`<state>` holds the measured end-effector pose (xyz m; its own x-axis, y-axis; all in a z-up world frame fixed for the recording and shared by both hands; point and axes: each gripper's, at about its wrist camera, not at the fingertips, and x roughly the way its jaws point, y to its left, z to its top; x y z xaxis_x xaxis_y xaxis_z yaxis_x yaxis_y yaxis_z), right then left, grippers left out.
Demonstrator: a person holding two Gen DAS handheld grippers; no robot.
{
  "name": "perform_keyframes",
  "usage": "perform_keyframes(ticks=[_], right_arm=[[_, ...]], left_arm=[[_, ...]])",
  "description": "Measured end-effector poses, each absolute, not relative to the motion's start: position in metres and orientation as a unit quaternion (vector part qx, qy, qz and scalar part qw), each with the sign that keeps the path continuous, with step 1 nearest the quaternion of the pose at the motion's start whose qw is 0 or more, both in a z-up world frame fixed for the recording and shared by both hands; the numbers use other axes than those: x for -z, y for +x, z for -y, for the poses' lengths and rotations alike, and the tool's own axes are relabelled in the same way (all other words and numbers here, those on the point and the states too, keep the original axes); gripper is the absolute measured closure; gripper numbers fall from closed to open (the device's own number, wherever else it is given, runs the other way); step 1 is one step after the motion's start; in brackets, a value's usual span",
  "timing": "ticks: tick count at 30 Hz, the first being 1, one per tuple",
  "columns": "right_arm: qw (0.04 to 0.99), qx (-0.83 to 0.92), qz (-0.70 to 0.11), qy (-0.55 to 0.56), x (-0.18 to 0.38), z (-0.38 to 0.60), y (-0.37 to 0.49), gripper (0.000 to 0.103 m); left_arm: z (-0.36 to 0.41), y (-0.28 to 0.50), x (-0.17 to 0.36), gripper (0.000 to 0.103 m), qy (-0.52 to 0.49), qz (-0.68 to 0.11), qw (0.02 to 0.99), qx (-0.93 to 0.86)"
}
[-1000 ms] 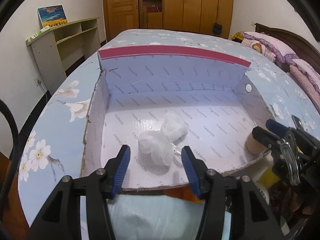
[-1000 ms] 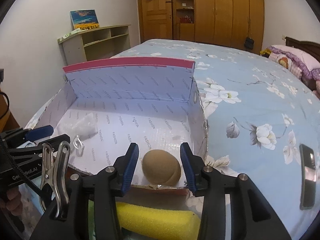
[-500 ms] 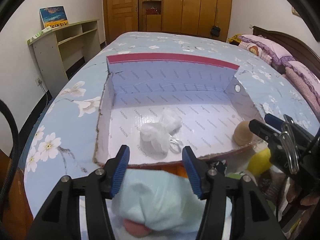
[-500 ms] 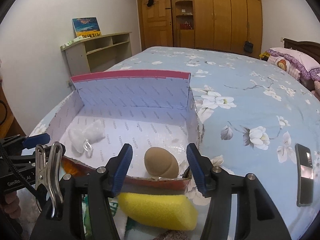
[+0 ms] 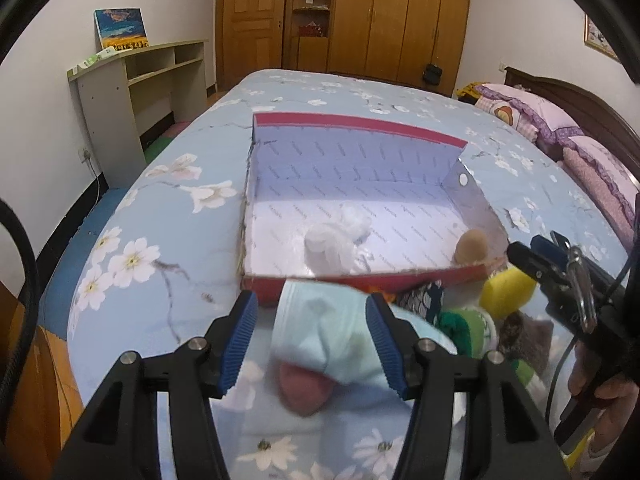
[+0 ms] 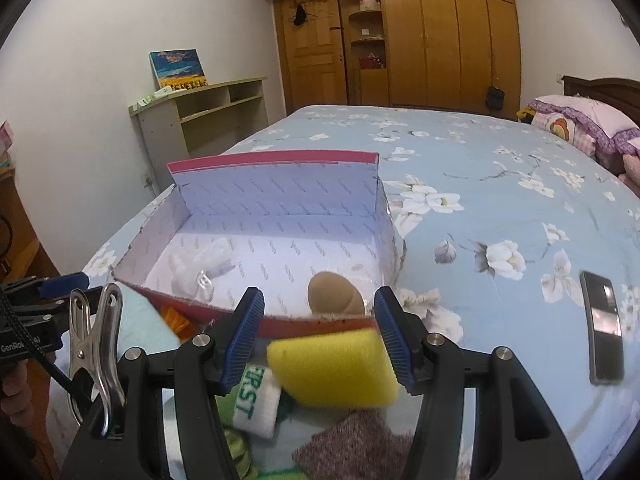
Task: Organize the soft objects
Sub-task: 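Grasp the light blue rolled cloth with the right tool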
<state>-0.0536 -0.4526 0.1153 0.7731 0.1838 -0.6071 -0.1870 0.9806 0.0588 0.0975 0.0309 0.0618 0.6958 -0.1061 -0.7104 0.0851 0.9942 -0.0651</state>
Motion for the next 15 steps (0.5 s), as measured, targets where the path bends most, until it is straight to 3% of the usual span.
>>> perform_keyframes(ticks=[15], right_arm=[[0.933, -0.140, -0.331, -0.008, -0.119, 0.424, -0.099, 0.044]], left_arm=[[-0.054, 0.053, -0.029, 0.044, -0.032, -0.411, 0.909, 0.052]])
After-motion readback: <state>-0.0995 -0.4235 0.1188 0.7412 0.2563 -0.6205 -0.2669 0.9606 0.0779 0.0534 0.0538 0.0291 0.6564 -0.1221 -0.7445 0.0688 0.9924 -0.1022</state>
